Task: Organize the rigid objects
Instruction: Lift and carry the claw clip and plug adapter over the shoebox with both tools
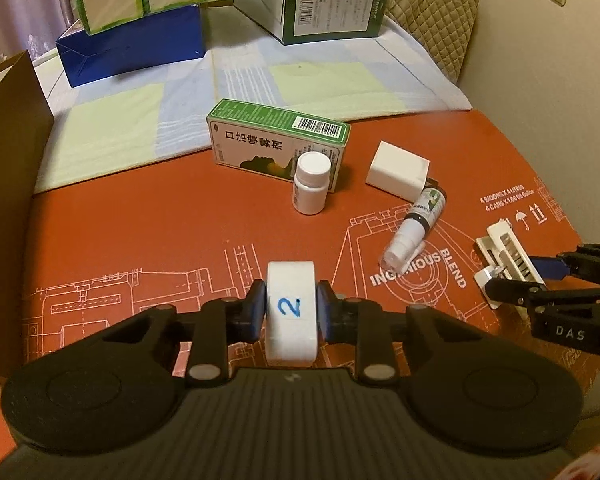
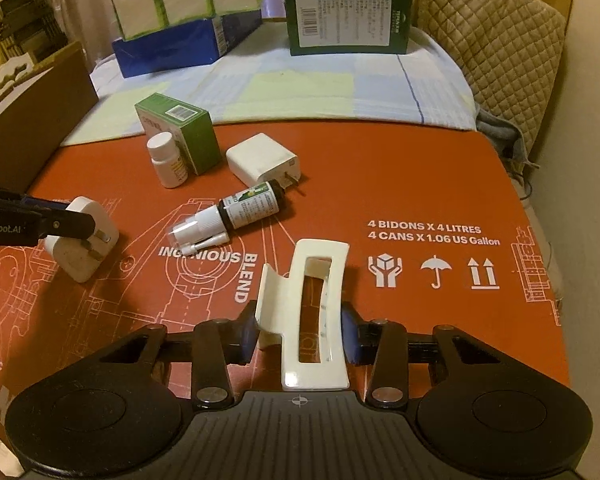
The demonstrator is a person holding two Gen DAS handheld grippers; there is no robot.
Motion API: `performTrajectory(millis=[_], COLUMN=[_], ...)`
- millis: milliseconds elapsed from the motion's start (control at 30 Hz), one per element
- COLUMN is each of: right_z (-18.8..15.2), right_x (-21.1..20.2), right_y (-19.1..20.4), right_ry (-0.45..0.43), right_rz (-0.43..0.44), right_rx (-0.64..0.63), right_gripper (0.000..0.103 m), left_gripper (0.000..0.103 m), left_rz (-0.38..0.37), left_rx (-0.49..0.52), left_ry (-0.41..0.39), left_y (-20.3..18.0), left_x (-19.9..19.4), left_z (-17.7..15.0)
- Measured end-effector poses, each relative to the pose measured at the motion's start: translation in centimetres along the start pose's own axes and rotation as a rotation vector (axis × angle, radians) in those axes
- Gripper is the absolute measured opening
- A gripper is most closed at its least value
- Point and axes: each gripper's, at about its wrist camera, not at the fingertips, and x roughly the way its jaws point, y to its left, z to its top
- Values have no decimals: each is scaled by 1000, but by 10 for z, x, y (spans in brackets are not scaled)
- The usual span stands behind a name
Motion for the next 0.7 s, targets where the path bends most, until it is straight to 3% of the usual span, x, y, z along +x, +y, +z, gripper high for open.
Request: performTrajectory(millis=[367, 700], right_z=[19, 53], right_x=[-21, -34], right_y=[35, 100], right_ry=[-27, -60], right_rz=[87, 191], right_rx=[-24, -101], right_gripper=[38, 38], left_gripper=[22, 22], left_rz=[4, 13], left_rx=[-42, -113], left_ry=[-8, -124], left_y=[24, 73], left_x=[-27, -96], left_z=[-10, -6])
